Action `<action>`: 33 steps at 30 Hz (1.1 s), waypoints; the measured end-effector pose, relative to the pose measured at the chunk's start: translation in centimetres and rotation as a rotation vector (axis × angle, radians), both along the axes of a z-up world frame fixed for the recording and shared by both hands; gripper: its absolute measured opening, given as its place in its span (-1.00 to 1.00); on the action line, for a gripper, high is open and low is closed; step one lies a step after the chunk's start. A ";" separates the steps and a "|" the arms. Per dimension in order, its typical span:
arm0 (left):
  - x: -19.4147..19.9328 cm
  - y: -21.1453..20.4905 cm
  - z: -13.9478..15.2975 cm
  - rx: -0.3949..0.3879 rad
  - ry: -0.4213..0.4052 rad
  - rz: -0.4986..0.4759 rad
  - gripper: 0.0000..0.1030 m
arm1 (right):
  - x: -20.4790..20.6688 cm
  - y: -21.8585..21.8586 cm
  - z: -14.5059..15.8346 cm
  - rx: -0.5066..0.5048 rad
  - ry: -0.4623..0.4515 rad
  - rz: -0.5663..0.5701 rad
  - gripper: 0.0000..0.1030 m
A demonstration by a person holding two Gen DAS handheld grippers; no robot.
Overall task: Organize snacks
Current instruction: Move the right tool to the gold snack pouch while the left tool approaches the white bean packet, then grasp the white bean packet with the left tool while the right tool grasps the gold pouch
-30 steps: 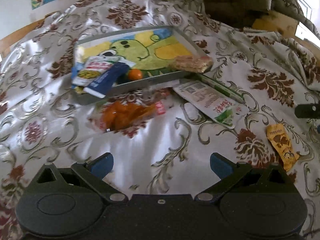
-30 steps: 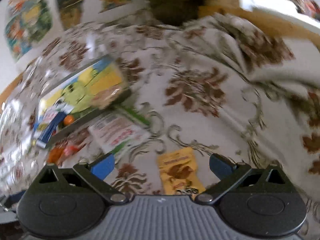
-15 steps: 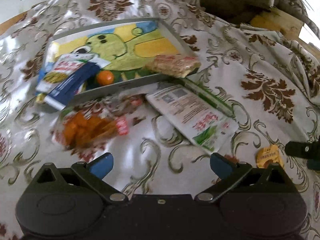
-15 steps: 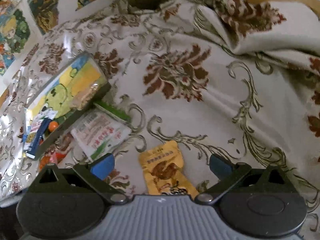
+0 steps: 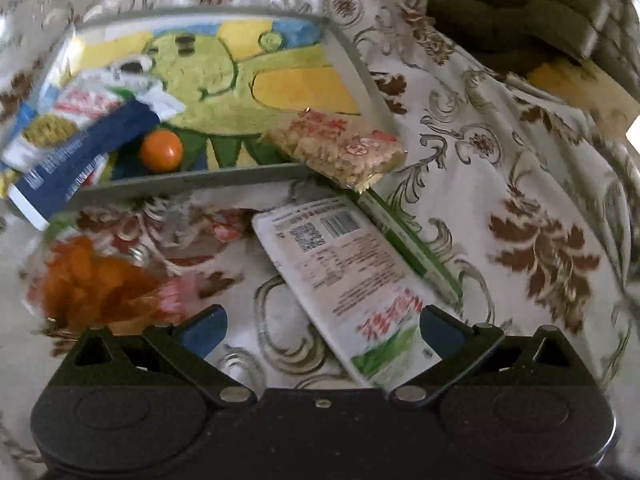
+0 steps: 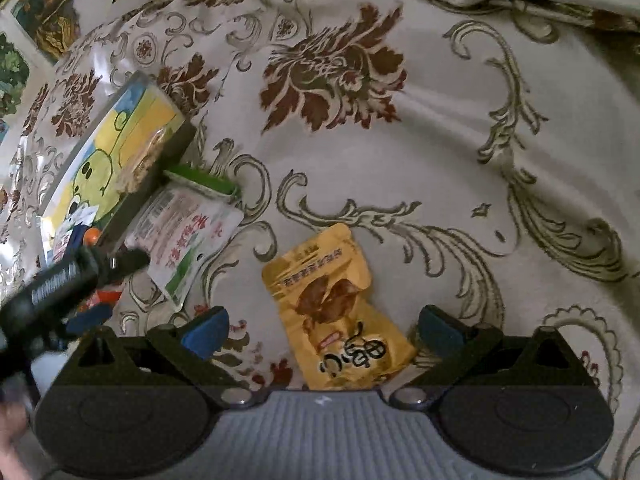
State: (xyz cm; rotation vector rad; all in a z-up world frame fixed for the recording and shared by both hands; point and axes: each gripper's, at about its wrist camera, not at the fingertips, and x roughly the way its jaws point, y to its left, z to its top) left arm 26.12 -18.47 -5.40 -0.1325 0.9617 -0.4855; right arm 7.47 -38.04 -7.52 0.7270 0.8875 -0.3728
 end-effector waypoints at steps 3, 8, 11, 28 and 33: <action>1.1 -0.3 -1.2 -0.074 0.089 0.039 0.94 | 0.1 0.1 -0.1 0.020 -0.007 0.009 0.99; 1.3 -0.3 -2.2 -0.223 0.160 0.076 0.85 | 0.2 -0.1 -0.2 0.029 -0.012 0.008 0.99; 1.2 -0.8 -2.3 -0.268 0.189 0.061 0.58 | 0.1 -0.2 -0.3 0.043 -0.021 0.003 0.99; 1.5 -0.4 -3.3 -0.428 0.227 0.196 -0.04 | 0.3 0.2 -0.6 0.128 -0.061 0.016 0.99; 1.3 -1.5 -2.2 -0.399 0.164 0.142 -0.22 | 0.4 0.5 -0.5 0.112 -0.063 0.027 1.00</action>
